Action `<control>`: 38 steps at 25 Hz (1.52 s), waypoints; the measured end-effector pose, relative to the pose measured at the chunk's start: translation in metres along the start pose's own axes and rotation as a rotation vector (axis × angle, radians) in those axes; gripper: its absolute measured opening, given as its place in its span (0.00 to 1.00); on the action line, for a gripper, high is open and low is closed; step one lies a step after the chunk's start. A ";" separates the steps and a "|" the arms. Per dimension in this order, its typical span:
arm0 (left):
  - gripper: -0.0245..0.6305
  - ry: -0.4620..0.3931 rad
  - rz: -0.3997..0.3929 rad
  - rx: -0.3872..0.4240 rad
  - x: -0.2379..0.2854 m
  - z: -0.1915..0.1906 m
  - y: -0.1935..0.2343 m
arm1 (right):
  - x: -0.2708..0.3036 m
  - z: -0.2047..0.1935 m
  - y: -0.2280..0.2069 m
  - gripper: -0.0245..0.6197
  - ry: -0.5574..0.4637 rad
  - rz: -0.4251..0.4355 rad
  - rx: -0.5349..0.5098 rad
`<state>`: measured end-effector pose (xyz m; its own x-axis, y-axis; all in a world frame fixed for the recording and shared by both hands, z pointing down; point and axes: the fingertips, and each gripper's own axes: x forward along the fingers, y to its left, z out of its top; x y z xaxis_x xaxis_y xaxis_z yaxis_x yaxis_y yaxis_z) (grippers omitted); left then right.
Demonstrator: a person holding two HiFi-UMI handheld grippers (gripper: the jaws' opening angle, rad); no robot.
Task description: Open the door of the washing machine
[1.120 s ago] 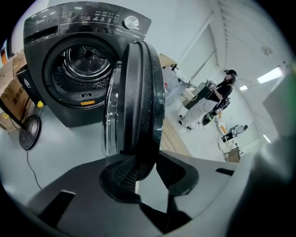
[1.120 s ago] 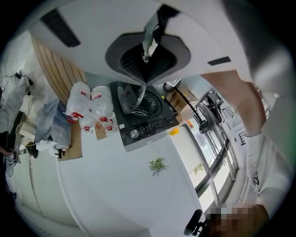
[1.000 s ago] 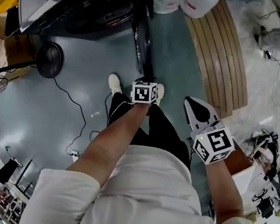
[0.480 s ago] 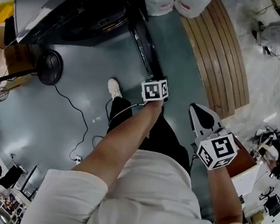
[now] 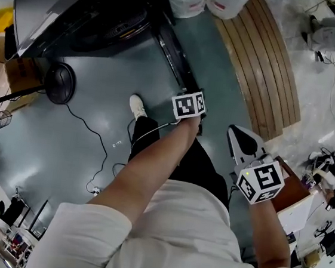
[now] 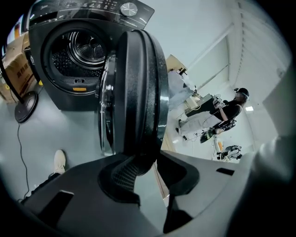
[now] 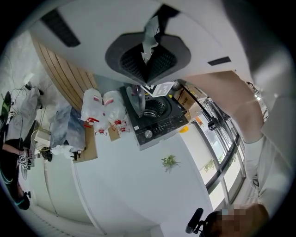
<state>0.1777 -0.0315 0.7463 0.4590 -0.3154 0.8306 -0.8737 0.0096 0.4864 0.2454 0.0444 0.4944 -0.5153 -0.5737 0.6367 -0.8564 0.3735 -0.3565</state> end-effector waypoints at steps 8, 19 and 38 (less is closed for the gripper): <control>0.24 0.006 0.015 -0.018 0.000 0.000 -0.001 | -0.001 0.001 -0.007 0.05 0.005 0.000 0.003; 0.30 0.010 -0.018 0.008 -0.022 -0.001 -0.010 | 0.004 0.010 -0.006 0.06 -0.003 0.031 -0.027; 0.11 -0.297 -0.247 0.270 -0.238 0.068 -0.037 | 0.015 0.071 0.030 0.05 -0.060 0.188 -0.199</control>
<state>0.0893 -0.0215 0.5119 0.6264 -0.5358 0.5661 -0.7731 -0.3346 0.5389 0.2093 -0.0042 0.4447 -0.6710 -0.5206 0.5280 -0.7249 0.6103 -0.3195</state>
